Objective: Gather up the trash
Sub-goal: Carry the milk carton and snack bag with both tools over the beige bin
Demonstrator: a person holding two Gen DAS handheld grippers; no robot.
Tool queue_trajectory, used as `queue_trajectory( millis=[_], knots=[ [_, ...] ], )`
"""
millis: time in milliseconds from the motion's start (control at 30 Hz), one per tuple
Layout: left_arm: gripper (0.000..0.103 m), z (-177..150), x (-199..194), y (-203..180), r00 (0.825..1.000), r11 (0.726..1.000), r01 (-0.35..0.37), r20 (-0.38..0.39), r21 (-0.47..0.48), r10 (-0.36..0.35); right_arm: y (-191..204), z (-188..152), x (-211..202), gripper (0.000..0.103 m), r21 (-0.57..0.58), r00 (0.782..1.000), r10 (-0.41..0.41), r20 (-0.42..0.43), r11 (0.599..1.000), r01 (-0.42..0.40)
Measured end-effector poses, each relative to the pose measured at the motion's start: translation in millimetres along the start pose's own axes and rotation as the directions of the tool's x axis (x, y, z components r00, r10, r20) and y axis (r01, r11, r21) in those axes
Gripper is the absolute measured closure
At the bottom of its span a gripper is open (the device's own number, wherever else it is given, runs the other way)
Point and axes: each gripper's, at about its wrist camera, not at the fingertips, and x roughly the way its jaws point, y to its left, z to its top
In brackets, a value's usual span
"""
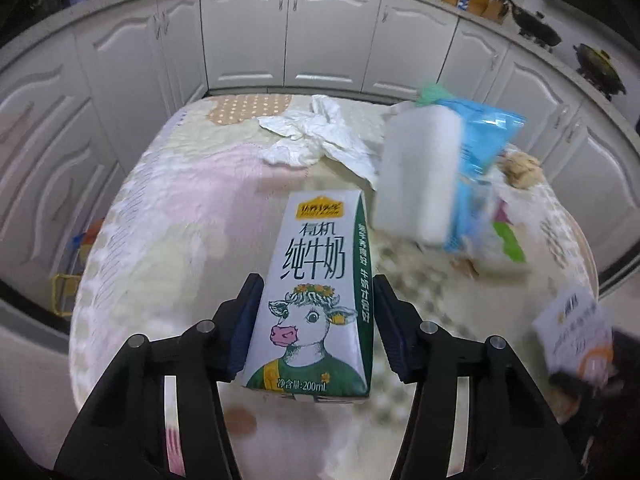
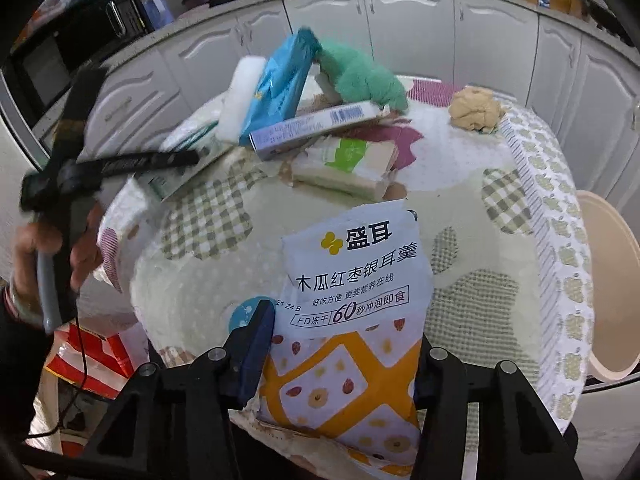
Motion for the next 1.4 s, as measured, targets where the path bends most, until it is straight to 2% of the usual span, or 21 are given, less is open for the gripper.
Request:
queue_trajectory(
  millis=[100,300,600,1000,1400],
  knots=[
    [0.051,-17.3,-23.7,-9.4,0.999,1.000,0.021,0.035,-0.001,-0.021,-4.7,4.1,-15.7,0.051,0.011,0.999,-0.001,0.051,1.000,0.000],
    [0.052,-31.7,-43.4,-29.5,0.995,0.996,0.085,0.060,-0.008,-0.084,-6.9,8.2,-39.5,0.051,0.029,0.992,-0.008,0.124,1.000,0.005],
    [0.052,-23.1,-72.1,-83.5,0.978,0.987,0.144,0.146,0.066,-0.152,-22.6,14.4,-67.7,0.051,0.071,0.979,-0.037,0.201,0.997,0.023],
    [0.052,2.9,-68.4,-160.6,0.962,0.966,0.173,0.176,0.190,-0.207,-62.8,16.0,-100.8,0.051,0.156,0.955,-0.133,0.266,0.983,0.094],
    [0.052,23.9,-49.4,-230.4,0.955,0.934,0.184,0.170,0.307,-0.244,-128.1,12.5,-117.9,0.051,0.290,0.935,-0.217,0.280,0.948,0.133]
  ],
)
